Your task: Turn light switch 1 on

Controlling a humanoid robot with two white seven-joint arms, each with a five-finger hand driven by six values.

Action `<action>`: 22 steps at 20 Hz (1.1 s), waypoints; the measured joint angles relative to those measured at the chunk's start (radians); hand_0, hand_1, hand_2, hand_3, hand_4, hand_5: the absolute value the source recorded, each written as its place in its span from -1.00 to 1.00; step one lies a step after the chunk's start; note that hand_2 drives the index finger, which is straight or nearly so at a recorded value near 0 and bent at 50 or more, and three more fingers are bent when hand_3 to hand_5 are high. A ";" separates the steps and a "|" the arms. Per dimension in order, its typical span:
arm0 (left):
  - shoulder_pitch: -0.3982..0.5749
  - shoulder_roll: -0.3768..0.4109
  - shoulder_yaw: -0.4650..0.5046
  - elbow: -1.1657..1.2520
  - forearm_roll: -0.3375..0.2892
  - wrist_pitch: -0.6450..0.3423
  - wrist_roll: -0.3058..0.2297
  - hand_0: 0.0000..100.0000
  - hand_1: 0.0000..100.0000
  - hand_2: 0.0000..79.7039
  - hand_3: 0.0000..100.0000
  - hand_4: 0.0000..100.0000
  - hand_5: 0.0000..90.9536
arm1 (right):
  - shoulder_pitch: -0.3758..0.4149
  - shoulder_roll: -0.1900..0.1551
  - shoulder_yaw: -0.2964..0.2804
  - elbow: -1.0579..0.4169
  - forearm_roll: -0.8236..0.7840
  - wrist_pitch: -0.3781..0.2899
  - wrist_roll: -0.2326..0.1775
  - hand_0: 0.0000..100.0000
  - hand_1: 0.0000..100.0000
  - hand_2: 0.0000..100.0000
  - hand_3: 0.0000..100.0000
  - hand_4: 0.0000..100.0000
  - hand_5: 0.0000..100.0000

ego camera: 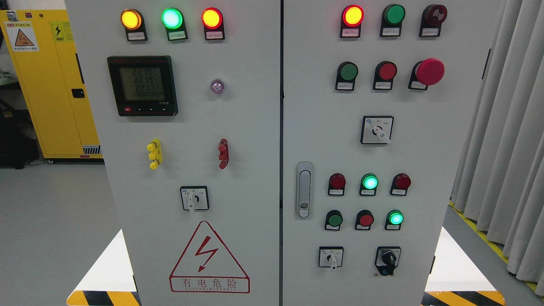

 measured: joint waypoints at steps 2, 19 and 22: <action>0.040 0.012 0.002 -0.103 0.000 -0.006 0.003 -0.41 -0.73 -1.00 -1.00 -1.00 -1.00 | 0.000 0.000 0.000 0.000 0.000 0.000 0.002 -1.00 0.00 -0.92 -1.00 -1.00 -1.00; 0.216 0.083 0.130 -1.114 0.000 -0.059 0.019 -0.46 -0.06 0.09 0.42 0.60 0.55 | 0.000 0.000 0.000 0.000 0.000 0.000 0.005 -1.00 0.00 -0.92 -1.00 -1.00 -1.00; 0.179 0.086 0.124 -1.226 0.000 -0.056 0.072 -0.55 0.04 0.19 0.51 0.69 0.73 | 0.000 0.000 0.000 0.000 0.000 0.000 0.005 -1.00 0.00 -0.92 -1.00 -1.00 -1.00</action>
